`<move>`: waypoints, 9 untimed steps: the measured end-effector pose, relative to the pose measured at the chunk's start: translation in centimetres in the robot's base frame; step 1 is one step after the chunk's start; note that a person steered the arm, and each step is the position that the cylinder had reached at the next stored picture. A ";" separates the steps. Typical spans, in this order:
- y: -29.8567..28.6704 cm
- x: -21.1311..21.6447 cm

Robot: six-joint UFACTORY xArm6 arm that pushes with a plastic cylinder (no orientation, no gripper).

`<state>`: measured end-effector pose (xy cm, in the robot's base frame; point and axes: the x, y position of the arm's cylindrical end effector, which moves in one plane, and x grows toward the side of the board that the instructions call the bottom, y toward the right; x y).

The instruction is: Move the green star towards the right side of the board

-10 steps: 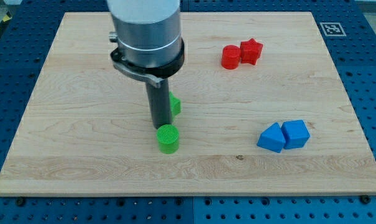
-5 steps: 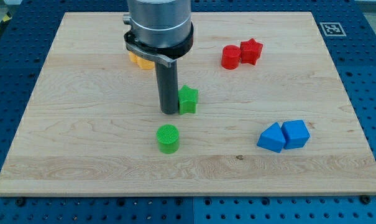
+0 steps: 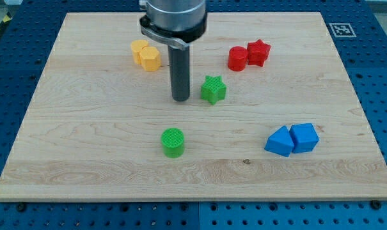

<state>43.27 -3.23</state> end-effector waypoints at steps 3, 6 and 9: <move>4.5 -0.3; 8.2 1.1; 13.1 1.1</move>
<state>44.40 9.92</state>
